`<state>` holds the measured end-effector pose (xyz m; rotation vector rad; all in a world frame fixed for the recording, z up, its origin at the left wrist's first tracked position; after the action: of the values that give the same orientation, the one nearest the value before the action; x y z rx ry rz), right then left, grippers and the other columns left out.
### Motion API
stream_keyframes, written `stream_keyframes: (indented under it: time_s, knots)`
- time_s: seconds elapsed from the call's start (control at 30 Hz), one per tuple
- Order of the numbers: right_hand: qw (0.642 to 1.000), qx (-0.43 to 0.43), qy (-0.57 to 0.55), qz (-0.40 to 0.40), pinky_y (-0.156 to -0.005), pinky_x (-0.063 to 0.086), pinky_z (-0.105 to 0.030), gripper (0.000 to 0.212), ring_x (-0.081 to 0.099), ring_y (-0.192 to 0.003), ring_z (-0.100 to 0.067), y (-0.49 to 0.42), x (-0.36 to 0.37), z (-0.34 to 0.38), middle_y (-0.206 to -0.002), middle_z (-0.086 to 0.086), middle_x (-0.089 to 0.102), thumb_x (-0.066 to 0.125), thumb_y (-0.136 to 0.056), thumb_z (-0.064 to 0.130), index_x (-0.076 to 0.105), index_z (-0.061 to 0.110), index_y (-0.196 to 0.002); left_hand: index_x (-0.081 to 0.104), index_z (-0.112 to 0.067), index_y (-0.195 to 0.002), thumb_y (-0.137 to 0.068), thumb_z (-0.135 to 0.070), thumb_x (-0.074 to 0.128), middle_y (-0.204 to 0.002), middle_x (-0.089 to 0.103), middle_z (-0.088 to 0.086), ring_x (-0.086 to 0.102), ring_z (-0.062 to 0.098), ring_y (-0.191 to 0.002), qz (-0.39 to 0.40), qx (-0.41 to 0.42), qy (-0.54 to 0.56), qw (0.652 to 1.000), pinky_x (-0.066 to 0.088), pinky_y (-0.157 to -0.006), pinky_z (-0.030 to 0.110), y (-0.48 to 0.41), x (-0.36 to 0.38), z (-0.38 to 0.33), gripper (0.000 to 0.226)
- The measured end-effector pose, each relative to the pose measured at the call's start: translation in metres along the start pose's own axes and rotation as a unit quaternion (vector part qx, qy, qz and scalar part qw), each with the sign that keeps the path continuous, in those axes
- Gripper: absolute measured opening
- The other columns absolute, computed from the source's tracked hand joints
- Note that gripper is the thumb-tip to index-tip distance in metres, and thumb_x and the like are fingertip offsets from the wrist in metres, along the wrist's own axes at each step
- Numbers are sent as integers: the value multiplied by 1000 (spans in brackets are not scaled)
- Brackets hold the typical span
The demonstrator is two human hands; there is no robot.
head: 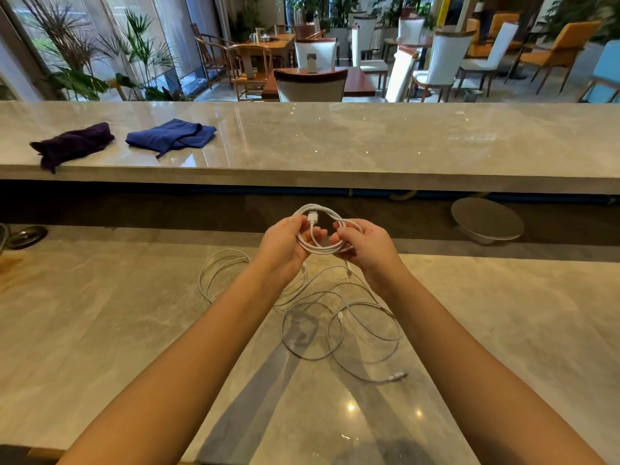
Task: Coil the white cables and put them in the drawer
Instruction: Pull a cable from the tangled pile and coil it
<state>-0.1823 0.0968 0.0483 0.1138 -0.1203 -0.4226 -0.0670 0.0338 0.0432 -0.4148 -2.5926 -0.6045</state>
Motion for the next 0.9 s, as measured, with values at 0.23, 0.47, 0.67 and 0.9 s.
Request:
stream_keyframes:
  time_s: [0.23, 0.47, 0.67, 0.9]
  knots:
    - [999, 31, 9, -33, -69, 50, -29, 13, 56, -72, -14, -7, -9, -7, -74, -3, 59, 52, -91, 10, 62, 8, -97, 55, -4, -89, -100, -29, 33, -53, 40, -2, 36, 8, -41, 141, -89, 130, 977, 41, -62, 25, 2, 11, 6, 34]
    - [999, 33, 7, -17, -65, 54, -28, 14, 60, -67, -15, -11, -12, -6, -72, -3, 61, 52, -94, 16, 63, 8, -94, 57, -1, -104, -73, -64, 51, -69, 46, 0, 42, 7, -56, 249, -37, 105, 962, 47, -72, 24, 4, 16, 1, 70]
    - [992, 58, -110, -5, -66, 58, -29, 17, 66, -66, -16, -11, -10, -4, -74, -5, 65, 47, -96, 14, 59, 5, -105, 57, -6, -116, -93, -9, 48, -78, 64, 4, 63, 9, -69, 203, 70, -49, 975, 55, -79, 29, 2, 9, -5, 25]
    - [990, 2, -103, 93, -74, 52, -31, 20, 56, -64, -13, -10, -15, 4, -64, 1, 54, 47, -94, 9, 59, 9, -110, 62, -10, -109, -100, -28, 36, -89, 73, 7, 70, 18, -83, 97, 104, -115, 983, 57, -74, 29, -4, -8, -12, 32]
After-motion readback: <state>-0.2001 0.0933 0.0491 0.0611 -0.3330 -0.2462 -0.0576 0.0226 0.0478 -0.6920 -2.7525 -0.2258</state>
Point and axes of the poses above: each hand's wrist, its own y-axis away from the middle knuckle, its own x-axis out of the palm, z = x × y, the point moved 6 cm from there along -y, towards the middle knuckle
